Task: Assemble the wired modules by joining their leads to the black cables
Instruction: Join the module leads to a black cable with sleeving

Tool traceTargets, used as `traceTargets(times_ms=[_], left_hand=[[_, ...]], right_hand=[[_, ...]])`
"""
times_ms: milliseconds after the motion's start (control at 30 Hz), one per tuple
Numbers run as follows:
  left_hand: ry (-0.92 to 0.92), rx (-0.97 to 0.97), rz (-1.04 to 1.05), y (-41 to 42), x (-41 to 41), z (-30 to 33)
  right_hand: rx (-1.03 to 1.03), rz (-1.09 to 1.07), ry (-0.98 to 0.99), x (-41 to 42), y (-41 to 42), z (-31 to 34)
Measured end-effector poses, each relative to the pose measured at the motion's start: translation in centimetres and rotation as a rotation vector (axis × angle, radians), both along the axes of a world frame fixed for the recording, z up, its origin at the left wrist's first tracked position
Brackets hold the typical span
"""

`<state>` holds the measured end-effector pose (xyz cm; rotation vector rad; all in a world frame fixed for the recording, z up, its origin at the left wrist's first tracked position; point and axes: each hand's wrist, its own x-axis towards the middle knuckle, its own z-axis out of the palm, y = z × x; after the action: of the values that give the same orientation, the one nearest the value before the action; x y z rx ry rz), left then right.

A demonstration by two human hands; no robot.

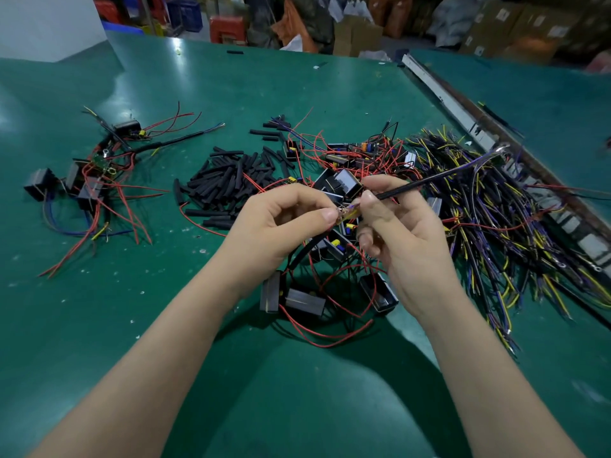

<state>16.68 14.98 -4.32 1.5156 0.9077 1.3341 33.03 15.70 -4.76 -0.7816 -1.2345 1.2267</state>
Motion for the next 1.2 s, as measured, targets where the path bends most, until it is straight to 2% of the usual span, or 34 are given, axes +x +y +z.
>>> traceTargets(times_ms=[167,267,400,533,633,900,1200], left_hand=[[0.016,-0.012,-0.033,0.0,0.1,-0.2],[0.051,-0.013,-0.022,0.1,0.2,-0.4],[0.061,-0.04,0.014,0.3,0.2,-0.7],[0.1,-0.117,0.098,0.6,0.2,-1.2],[0.098,-0.188,0.159,0.7,0.3,-1.4],[0.042,-0.214,0.151,0.8,0.9,-1.4],[0.278,-0.013,0.262,0.8,1.0,-2.0]], right_hand=[[-0.1,0.017,-0.066,-0.1,0.2,-0.1],[-0.091,0.055,-0.05,0.2,0.2,-0.1],[-0.01,-0.011,-0.131,0.1,0.4,-0.2],[0.139,-0.156,-0.394,0.2,0.4,-0.6],[0.231,-0.191,-0.474,0.2,0.3,-0.6],[0.209,-0.195,-0.456,-0.1,0.2,-0.5],[0.154,-0.162,-0.403,-0.4,0.1,-0.8]])
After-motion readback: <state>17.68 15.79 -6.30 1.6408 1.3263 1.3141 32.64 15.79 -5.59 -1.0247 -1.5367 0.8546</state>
